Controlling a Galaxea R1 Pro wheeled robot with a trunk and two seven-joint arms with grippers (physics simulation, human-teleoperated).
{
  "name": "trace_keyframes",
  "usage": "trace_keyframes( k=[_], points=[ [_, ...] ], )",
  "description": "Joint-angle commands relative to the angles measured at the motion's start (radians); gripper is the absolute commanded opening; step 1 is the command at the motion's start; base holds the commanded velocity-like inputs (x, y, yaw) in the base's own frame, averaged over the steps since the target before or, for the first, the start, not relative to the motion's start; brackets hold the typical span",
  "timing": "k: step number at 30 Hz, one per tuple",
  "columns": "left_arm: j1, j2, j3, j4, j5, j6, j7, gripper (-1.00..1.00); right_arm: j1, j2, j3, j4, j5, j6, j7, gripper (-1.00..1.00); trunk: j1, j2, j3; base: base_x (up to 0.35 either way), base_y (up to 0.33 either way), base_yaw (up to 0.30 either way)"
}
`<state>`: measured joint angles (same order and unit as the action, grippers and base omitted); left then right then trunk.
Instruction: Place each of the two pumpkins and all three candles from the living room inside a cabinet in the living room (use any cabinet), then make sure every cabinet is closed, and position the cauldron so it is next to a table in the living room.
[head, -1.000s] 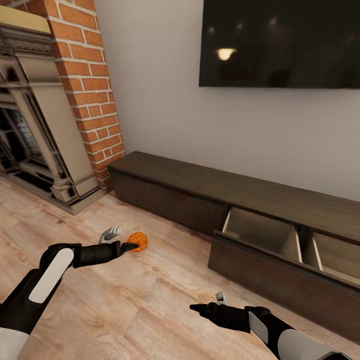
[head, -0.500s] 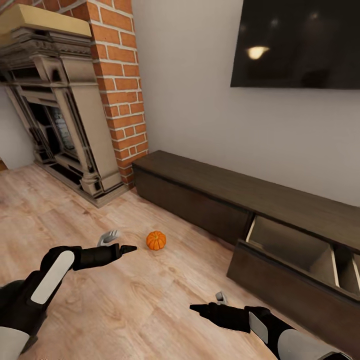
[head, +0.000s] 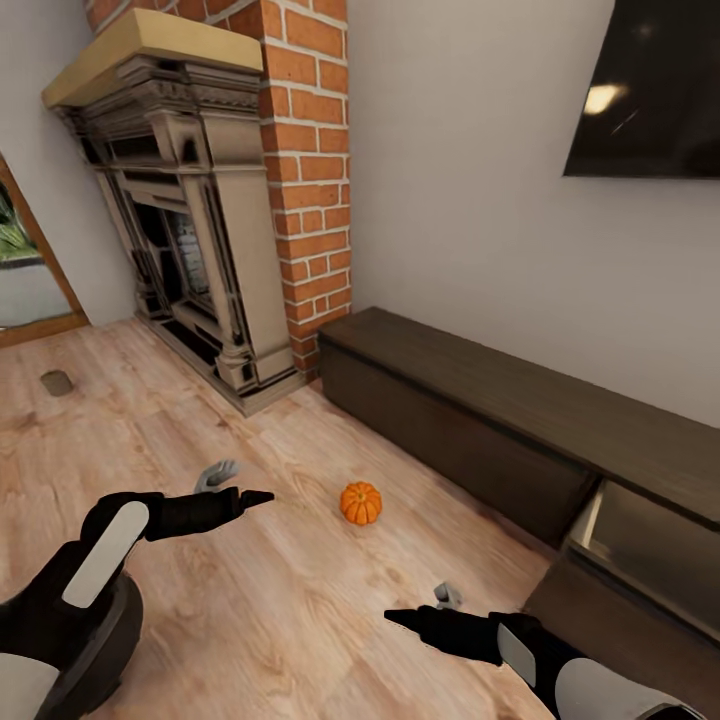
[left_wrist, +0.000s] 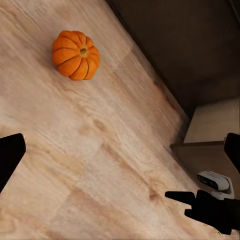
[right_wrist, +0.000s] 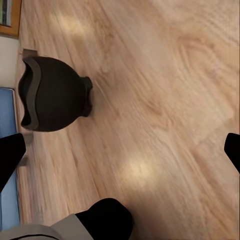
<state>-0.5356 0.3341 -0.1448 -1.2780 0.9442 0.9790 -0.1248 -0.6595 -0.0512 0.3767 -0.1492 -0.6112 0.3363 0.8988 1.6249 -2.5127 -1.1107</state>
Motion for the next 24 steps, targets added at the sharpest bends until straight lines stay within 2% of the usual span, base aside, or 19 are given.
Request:
trace_keyframes(
  k=[1,4,7,9,14,24],
  points=[
    [-0.001,0.000,-0.002,0.001,-0.010,0.001,-0.010,1.00,0.000,-0.001,0.005,-0.001,-0.010,0.008,0.001,1.00,0.000,0.000,-0.001,0.294,0.151,0.290],
    [-0.001,-0.001,-0.003,0.003,-0.023,0.001,-0.008,1.00,-0.001,-0.001,0.005,-0.001,-0.010,0.007,-0.002,1.00,0.000,0.000,-0.001,0.302,0.125,0.290],
    [-0.001,-0.004,-0.004,0.003,-0.055,0.000,-0.007,1.00,0.000,-0.001,0.005,-0.001,-0.010,0.007,-0.007,1.00,0.000,0.000,-0.001,0.316,0.056,0.290],
    [-0.001,-0.005,-0.003,0.006,-0.067,0.001,-0.007,1.00,0.000,-0.001,0.005,-0.001,-0.010,0.007,-0.049,1.00,0.000,0.000,-0.001,0.324,-0.006,0.289],
    [0.000,-0.008,-0.003,0.006,-0.072,0.001,-0.007,1.00,0.000,-0.002,0.005,-0.001,-0.011,0.006,-0.093,1.00,0.000,0.000,-0.001,0.250,-0.050,0.164],
    [-0.001,-0.016,-0.012,0.006,-0.073,0.001,-0.007,1.00,0.000,-0.005,0.001,0.000,-0.013,0.004,-0.101,1.00,0.000,0.000,-0.001,0.025,-0.006,0.011]
  ],
)
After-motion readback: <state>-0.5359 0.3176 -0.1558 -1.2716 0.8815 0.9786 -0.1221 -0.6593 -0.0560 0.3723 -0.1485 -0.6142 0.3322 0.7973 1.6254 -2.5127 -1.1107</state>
